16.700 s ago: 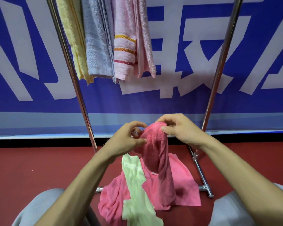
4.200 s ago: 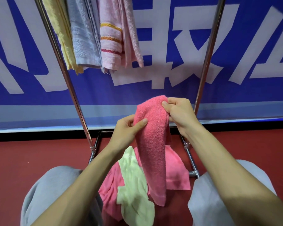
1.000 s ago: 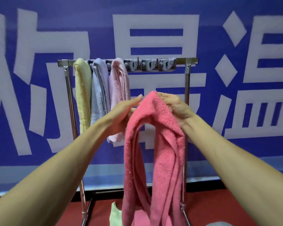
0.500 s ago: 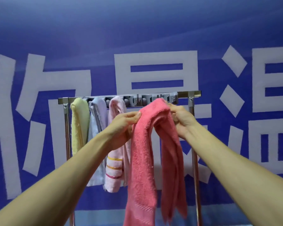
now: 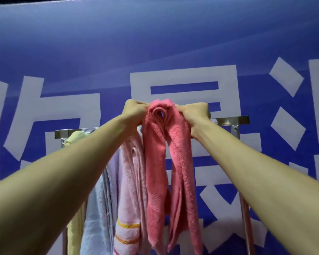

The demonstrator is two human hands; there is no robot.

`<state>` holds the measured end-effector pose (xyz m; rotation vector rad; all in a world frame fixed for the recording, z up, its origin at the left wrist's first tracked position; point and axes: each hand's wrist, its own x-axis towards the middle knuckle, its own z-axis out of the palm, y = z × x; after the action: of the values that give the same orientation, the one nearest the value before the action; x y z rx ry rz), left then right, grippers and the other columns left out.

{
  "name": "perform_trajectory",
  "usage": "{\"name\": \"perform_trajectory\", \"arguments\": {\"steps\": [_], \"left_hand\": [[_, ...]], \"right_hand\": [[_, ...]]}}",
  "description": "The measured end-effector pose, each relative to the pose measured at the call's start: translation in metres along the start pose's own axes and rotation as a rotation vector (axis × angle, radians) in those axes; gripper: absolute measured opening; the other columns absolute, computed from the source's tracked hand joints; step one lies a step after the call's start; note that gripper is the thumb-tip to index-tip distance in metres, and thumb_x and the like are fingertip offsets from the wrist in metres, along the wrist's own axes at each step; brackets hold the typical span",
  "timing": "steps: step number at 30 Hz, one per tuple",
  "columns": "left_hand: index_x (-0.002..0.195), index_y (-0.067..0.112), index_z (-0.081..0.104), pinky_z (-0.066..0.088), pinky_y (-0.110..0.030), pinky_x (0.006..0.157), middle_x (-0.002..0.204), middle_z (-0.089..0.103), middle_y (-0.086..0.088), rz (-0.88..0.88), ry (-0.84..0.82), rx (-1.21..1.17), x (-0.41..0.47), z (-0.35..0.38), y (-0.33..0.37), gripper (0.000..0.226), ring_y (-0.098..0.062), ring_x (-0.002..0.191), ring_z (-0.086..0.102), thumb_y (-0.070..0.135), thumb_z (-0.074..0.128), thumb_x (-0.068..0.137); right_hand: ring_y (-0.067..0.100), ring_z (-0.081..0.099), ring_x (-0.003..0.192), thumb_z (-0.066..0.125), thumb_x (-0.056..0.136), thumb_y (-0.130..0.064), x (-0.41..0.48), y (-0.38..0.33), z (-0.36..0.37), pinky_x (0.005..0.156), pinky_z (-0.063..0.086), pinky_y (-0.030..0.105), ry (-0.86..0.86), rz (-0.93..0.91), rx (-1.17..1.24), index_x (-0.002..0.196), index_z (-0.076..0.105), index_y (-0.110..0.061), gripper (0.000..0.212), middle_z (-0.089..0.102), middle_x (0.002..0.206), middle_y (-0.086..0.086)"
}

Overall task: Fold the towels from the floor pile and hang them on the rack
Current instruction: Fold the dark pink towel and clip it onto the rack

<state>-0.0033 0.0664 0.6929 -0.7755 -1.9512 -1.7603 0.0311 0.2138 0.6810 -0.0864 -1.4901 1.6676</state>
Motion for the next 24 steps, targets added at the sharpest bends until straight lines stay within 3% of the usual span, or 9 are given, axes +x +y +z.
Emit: {"name": "perform_trajectory", "arguments": {"steps": [2,4,7,9,11,13,16,21,24], "left_hand": [[0.071,0.001,0.069,0.04,-0.025,0.056,0.061,0.047,-0.003,0.024,0.025,0.246,0.009,-0.003,-0.006,0.025,-0.015,0.057,0.041,0.025,0.072,0.079],[0.062,0.008,0.066,0.037,-0.023,0.051,0.055,0.047,-0.002,0.032,0.065,0.455,0.011,-0.006,-0.013,0.026,-0.014,0.053,0.042,0.025,0.068,0.081],[0.078,0.011,0.076,0.045,-0.026,0.063,0.068,0.064,-0.005,0.018,0.039,0.471,0.015,-0.012,-0.027,0.018,-0.014,0.064,0.055,0.029,0.073,0.077],[0.073,0.021,0.077,0.048,-0.035,0.082,0.074,0.068,-0.002,0.019,0.014,0.479,0.014,-0.014,-0.031,0.018,-0.019,0.077,0.06,0.039,0.078,0.067],[0.074,0.028,0.076,0.037,-0.041,0.097,0.081,0.069,0.003,0.037,-0.005,0.583,0.015,-0.014,-0.034,0.018,-0.02,0.089,0.058,0.044,0.078,0.065],[0.084,0.029,0.076,0.026,-0.039,0.094,0.088,0.069,0.005,0.057,0.008,0.677,0.014,-0.014,-0.036,0.023,-0.018,0.093,0.053,0.047,0.076,0.071],[0.087,0.03,0.075,0.023,-0.042,0.094,0.094,0.07,0.001,0.107,0.004,0.83,0.009,-0.008,-0.04,0.019,-0.022,0.107,0.045,0.045,0.072,0.074],[0.084,0.031,0.076,0.02,-0.038,0.079,0.082,0.067,0.003,0.245,-0.019,1.062,-0.004,0.0,-0.043,0.015,-0.024,0.104,0.039,0.039,0.064,0.081],[0.066,0.027,0.069,0.02,-0.038,0.081,0.068,0.056,0.006,0.278,-0.034,1.085,-0.013,-0.006,-0.042,0.026,-0.021,0.097,0.036,0.043,0.062,0.085]], "right_hand": [[0.022,0.06,0.072,0.082,0.069,-0.034,0.0,0.009,0.003,0.068,0.055,0.033,0.035,-0.172,-0.31,0.058,0.067,-0.013,0.029,0.066,0.073,0.007],[0.03,0.064,0.086,0.069,0.082,-0.028,-0.006,0.019,0.005,0.072,0.052,0.033,0.021,-0.361,-0.598,0.073,0.074,-0.011,0.02,0.072,0.083,0.012],[0.039,0.063,0.084,0.057,0.087,-0.019,-0.012,0.038,0.009,0.065,0.044,0.035,0.006,-0.522,-0.833,0.07,0.068,-0.007,0.023,0.067,0.077,0.017],[0.04,0.062,0.083,0.055,0.088,-0.016,-0.01,0.055,0.006,0.063,0.039,0.033,-0.001,-0.517,-0.867,0.068,0.067,-0.006,0.025,0.066,0.076,0.021],[0.037,0.061,0.087,0.057,0.09,-0.017,-0.012,0.069,0.001,0.065,0.039,0.029,-0.034,-0.455,-0.844,0.069,0.07,-0.009,0.026,0.067,0.076,0.02],[0.033,0.056,0.08,0.058,0.091,-0.021,-0.015,0.077,-0.003,0.067,0.039,0.026,-0.066,-0.376,-0.79,0.059,0.066,-0.013,0.033,0.064,0.069,0.016],[0.026,0.044,0.063,0.058,0.09,-0.019,-0.02,0.079,-0.007,0.061,0.037,0.029,-0.068,-0.3,-0.704,0.043,0.05,-0.014,0.048,0.046,0.051,0.005],[0.022,0.061,0.068,0.059,0.092,-0.024,-0.031,0.076,-0.014,0.063,0.051,0.036,-0.146,-0.243,-0.691,0.066,0.073,-0.012,0.032,0.069,0.066,0.007],[0.02,0.063,0.073,0.06,0.091,-0.028,-0.037,0.068,-0.018,0.067,0.052,0.035,-0.17,-0.218,-0.681,0.063,0.073,-0.018,0.032,0.07,0.07,0.001]]}}
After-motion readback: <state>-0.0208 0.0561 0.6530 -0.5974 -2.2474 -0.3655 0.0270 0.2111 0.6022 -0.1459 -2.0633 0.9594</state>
